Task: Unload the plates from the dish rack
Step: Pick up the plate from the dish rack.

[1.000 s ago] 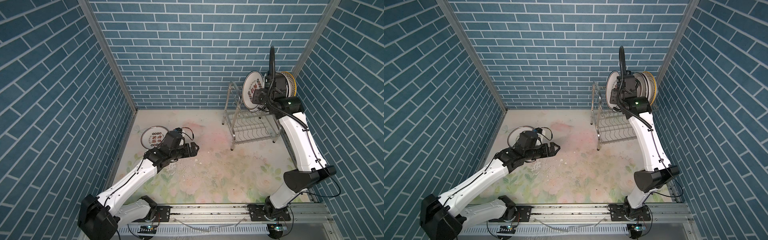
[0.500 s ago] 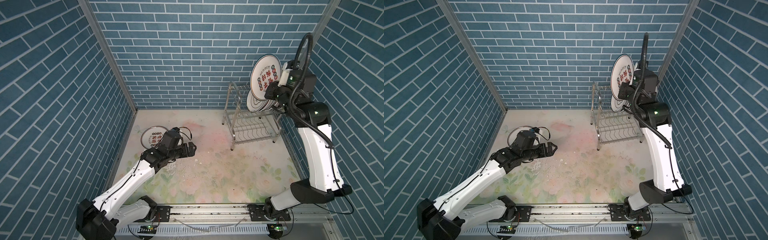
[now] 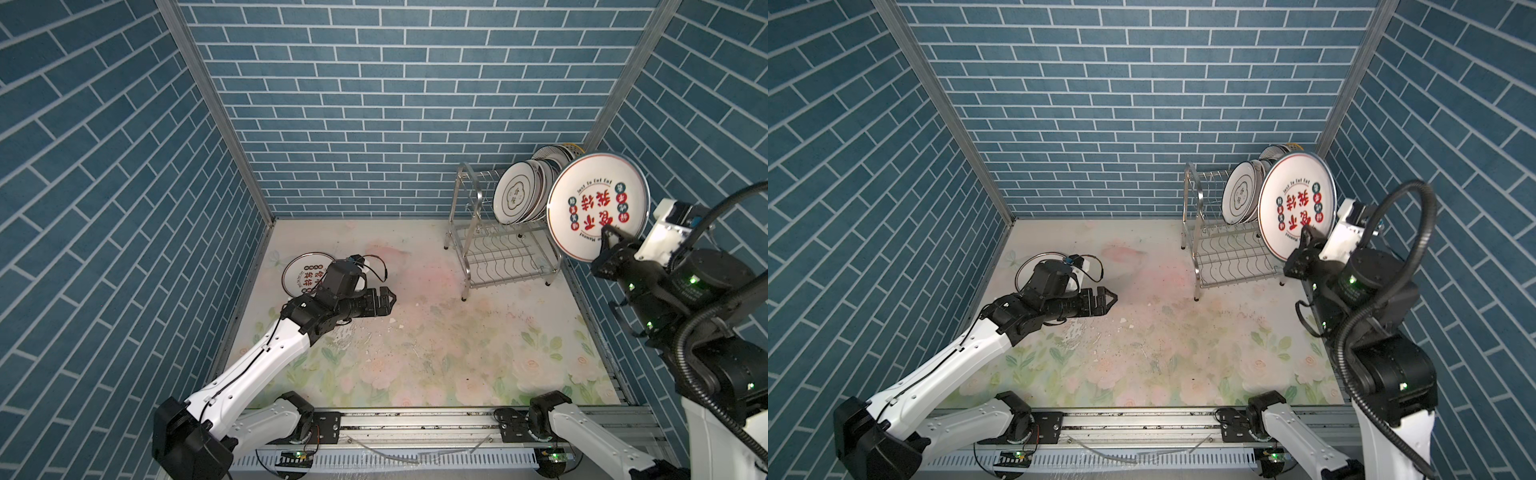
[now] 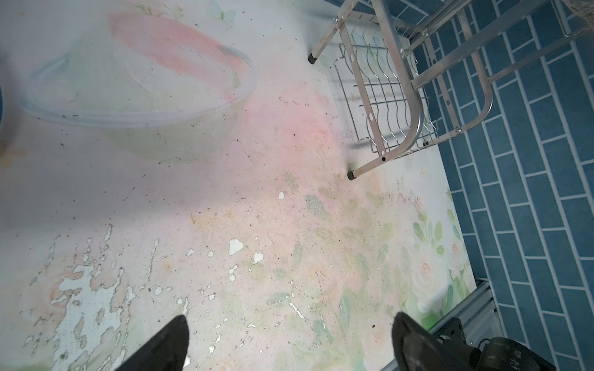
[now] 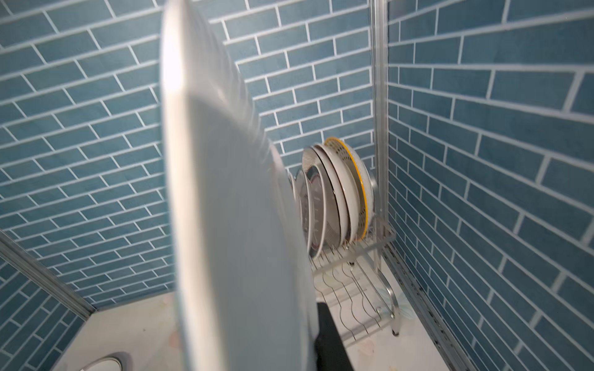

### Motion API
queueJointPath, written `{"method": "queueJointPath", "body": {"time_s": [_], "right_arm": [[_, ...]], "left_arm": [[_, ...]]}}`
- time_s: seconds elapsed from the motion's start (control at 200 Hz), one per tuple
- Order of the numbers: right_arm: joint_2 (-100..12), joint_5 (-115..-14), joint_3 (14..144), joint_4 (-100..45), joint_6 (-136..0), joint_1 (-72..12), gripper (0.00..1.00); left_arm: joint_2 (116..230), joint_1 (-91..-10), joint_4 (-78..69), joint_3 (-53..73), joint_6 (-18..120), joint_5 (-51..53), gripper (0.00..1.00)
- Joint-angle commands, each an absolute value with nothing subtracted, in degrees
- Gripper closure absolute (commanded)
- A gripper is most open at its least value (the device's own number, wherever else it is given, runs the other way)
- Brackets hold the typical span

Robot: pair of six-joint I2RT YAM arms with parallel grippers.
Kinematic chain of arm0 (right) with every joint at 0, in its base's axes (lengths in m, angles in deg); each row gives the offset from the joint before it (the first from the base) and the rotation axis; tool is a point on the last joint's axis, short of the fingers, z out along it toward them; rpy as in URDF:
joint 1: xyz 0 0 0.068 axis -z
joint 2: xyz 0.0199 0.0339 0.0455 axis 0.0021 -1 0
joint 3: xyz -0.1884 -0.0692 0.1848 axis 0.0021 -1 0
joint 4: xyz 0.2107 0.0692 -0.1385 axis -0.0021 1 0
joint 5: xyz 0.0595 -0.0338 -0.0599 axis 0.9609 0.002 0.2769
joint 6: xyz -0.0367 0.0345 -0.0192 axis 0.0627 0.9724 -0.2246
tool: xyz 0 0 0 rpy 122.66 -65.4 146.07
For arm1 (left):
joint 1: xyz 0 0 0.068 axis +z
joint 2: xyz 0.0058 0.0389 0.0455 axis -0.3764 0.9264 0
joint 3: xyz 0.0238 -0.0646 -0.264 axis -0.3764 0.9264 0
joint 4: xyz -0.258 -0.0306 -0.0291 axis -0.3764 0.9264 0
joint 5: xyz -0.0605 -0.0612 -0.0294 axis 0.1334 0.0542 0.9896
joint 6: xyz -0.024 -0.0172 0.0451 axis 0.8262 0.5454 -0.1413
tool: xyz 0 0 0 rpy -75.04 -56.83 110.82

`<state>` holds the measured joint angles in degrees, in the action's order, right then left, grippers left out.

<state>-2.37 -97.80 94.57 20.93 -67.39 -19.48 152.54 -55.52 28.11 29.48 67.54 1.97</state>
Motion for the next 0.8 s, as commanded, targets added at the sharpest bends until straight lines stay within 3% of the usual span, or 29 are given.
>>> {"method": "queueJointPath", "body": {"time_s": [0.0,0.215,0.34,0.605,0.795], "right_arm": [[4.7,-101.0,82.2,23.0,-60.7,-19.7,1.0],[20.1,-96.4,60.7,27.3,-48.4,-19.7,1.0],[25.7,-86.5,50.3,25.3,-40.6,-19.7,1.0],[26.5,-69.1,35.1,12.1,-28.2,-20.0,1.0],[22.5,-65.3,30.5,3.0,-24.7,-22.4,1.0]], "left_arm": [[153.6,-56.0,27.1,31.8,65.7,4.9,0.01],[154.9,-56.3,23.2,36.9,67.5,5.3,0.01],[156.2,-57.1,19.1,39.8,68.4,7.1,0.01],[155.9,-57.2,15.2,44.5,70.1,6.9,0.01],[154.0,-57.0,15.3,46.8,71.1,5.9,0.01]]}}
